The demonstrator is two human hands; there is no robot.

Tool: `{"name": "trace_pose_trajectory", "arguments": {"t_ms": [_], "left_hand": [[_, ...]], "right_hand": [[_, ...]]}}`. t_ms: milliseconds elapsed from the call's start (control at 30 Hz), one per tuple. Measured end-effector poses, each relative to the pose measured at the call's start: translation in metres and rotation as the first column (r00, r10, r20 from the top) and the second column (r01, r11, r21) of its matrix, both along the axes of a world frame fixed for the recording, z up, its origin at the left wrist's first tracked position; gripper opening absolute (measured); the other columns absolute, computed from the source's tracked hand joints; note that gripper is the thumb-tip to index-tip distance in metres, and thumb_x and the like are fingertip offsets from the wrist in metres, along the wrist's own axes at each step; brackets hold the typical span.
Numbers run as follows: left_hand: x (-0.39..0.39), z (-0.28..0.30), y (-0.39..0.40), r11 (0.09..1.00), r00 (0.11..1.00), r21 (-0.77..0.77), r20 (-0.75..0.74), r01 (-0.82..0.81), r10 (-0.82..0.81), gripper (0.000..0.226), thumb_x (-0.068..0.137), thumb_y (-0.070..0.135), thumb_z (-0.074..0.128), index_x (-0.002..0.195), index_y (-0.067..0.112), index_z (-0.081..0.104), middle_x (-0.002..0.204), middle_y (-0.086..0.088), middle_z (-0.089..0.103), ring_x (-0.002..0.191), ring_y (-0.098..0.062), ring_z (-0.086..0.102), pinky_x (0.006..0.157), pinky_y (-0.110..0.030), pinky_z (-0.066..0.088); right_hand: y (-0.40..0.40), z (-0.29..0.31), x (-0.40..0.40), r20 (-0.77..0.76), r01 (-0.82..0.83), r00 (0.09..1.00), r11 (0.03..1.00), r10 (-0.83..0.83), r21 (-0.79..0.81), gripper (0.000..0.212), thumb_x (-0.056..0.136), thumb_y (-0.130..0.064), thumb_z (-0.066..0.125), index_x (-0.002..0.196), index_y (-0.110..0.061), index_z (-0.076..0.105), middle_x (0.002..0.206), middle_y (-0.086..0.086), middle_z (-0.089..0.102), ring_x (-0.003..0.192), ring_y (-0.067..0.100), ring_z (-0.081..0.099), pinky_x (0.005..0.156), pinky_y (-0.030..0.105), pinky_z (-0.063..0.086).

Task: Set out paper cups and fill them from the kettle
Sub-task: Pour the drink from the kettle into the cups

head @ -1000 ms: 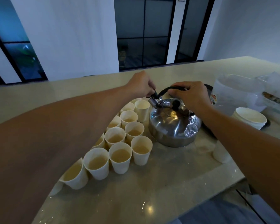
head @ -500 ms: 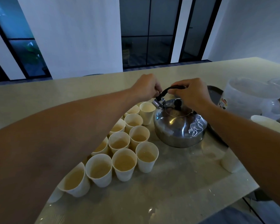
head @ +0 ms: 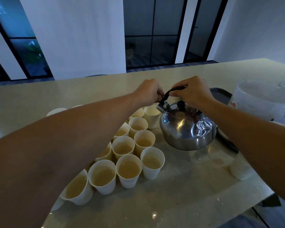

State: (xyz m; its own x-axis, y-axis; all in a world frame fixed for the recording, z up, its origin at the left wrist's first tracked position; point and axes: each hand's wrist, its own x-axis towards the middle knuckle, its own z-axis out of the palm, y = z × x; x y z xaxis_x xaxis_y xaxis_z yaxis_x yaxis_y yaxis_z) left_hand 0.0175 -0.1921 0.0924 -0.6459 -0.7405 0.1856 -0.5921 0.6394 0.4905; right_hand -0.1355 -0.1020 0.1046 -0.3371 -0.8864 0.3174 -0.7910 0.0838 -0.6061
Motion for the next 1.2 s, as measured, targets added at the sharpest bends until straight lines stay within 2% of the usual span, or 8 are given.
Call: {"name": "trace_pose_trajectory", "arguments": {"t_ms": [300, 467, 700, 967, 1200], "left_hand": [[0.001, -0.002, -0.004, 1.0, 1.0, -0.025, 0.023, 0.009, -0.008, 0.024, 0.09, 0.008, 0.069, 0.112, 0.013, 0.075, 0.103, -0.003, 0.075, 0.088, -0.014, 0.066, 0.08, -0.023, 0.052], [0.002, -0.003, -0.005, 0.999, 0.999, -0.037, 0.043, 0.022, -0.021, 0.025, 0.09, 0.008, 0.069, 0.113, 0.014, 0.075, 0.103, -0.004, 0.074, 0.09, -0.015, 0.066, 0.087, -0.03, 0.055], [0.001, -0.004, -0.008, 0.999, 0.999, -0.04, 0.042, 0.013, -0.012, 0.026, 0.09, 0.009, 0.069, 0.115, 0.015, 0.074, 0.105, -0.004, 0.074, 0.089, -0.015, 0.066, 0.086, -0.029, 0.055], [0.002, -0.002, -0.007, 0.999, 0.999, -0.028, 0.043, 0.02, -0.019, 0.027, 0.09, 0.009, 0.069, 0.116, 0.014, 0.073, 0.105, -0.005, 0.074, 0.093, -0.018, 0.067, 0.09, -0.034, 0.055], [0.002, -0.001, -0.004, 0.998, 0.999, -0.048, 0.046, 0.026, -0.023, 0.027, 0.09, 0.009, 0.068, 0.116, 0.014, 0.073, 0.104, -0.004, 0.074, 0.092, -0.018, 0.067, 0.088, -0.033, 0.055]], "right_hand": [[-0.008, 0.005, 0.001, -0.089, -0.008, 0.996, 0.999, 0.011, 0.033, 0.026, 0.079, -0.03, 0.082, 0.103, -0.02, 0.077, 0.089, -0.004, 0.071, 0.072, 0.002, 0.06, 0.058, 0.014, 0.042], [-0.011, 0.01, 0.003, -0.113, -0.028, 0.993, 0.998, 0.034, 0.053, 0.023, 0.081, -0.029, 0.08, 0.103, -0.019, 0.077, 0.09, -0.006, 0.07, 0.073, 0.0, 0.057, 0.058, 0.013, 0.039], [-0.014, 0.012, 0.002, -0.113, -0.033, 0.993, 0.998, 0.039, 0.056, 0.024, 0.081, -0.029, 0.081, 0.102, -0.019, 0.078, 0.084, -0.007, 0.067, 0.073, -0.001, 0.057, 0.058, 0.013, 0.039], [-0.015, 0.013, 0.002, -0.101, -0.024, 0.994, 0.997, 0.031, 0.072, 0.023, 0.08, -0.029, 0.081, 0.101, -0.02, 0.078, 0.086, -0.007, 0.068, 0.074, 0.001, 0.06, 0.057, 0.014, 0.04], [-0.012, 0.014, 0.002, -0.09, -0.016, 0.996, 0.998, 0.022, 0.062, 0.022, 0.08, -0.028, 0.081, 0.1, -0.021, 0.078, 0.085, -0.008, 0.068, 0.075, 0.002, 0.059, 0.06, 0.014, 0.042]]}}
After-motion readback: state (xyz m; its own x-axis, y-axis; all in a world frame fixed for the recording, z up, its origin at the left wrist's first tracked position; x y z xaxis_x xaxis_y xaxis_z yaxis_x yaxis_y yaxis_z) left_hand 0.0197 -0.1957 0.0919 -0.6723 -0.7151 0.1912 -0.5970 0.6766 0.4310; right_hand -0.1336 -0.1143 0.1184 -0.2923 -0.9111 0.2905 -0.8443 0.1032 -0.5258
